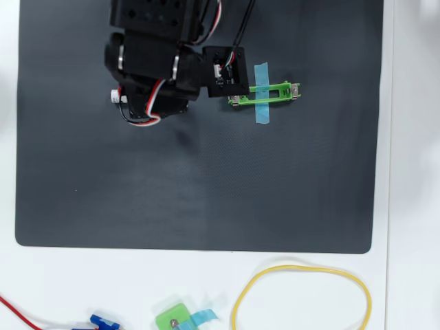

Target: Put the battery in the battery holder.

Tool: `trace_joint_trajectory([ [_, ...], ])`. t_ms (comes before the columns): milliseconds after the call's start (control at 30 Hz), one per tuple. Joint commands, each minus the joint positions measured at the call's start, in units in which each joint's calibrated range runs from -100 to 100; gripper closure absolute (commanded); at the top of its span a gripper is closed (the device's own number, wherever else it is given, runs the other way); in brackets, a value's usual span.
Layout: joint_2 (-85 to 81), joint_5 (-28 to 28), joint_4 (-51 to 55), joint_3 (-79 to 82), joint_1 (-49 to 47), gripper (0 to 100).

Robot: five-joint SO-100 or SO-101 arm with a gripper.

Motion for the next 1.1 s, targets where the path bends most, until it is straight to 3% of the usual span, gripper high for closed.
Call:
trace_joint_trajectory([
  [0,-0.17,0.45,-0.02,-2.09,1.04,88],
  [467,0.85,0.87,-6.67,-2.62,3.63,83],
  [1067,0.85,0.66,-6.05,-2.97,8.30,83],
])
